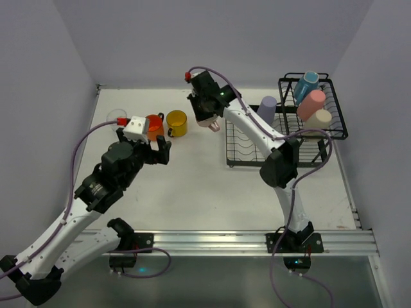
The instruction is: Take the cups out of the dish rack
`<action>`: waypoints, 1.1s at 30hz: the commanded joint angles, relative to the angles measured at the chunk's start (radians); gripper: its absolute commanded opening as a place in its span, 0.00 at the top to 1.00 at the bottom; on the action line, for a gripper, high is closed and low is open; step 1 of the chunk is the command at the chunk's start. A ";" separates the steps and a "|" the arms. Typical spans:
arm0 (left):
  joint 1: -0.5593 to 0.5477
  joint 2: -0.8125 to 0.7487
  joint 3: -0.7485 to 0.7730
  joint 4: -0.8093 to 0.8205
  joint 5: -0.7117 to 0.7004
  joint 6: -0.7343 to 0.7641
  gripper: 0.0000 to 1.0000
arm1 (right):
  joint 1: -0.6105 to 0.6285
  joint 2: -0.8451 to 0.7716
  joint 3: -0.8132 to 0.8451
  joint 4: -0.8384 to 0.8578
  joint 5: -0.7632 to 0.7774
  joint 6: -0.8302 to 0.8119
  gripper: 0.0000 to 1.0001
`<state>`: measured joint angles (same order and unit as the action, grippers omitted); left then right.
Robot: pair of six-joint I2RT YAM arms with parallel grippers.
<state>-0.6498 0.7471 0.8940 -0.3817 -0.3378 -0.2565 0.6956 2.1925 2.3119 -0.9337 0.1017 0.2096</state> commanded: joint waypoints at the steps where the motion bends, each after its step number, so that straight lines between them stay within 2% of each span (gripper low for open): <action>1: 0.006 -0.025 -0.033 0.033 0.003 0.049 0.00 | -0.002 0.035 0.098 -0.042 0.032 -0.117 1.00; 9: 0.004 -0.023 -0.055 0.053 0.033 0.062 0.00 | -0.022 0.139 0.124 0.044 -0.031 -0.162 0.99; 24: 0.007 -0.018 -0.060 0.063 0.037 0.068 0.00 | -0.045 0.222 0.115 0.079 -0.083 -0.164 0.88; 27: 0.006 -0.017 -0.061 0.063 0.037 0.068 0.00 | -0.045 0.222 0.115 0.095 -0.082 -0.162 0.78; 28: 0.006 -0.017 -0.060 0.061 0.037 0.068 0.00 | -0.045 0.220 0.115 0.098 -0.079 -0.161 0.71; 33: 0.007 -0.023 -0.061 0.061 0.029 0.066 0.00 | -0.044 0.187 0.095 0.144 -0.071 -0.150 0.51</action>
<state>-0.6491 0.7326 0.8371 -0.3595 -0.3134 -0.2161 0.6598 2.4405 2.3783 -0.8360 0.0341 0.0956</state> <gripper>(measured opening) 0.998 0.445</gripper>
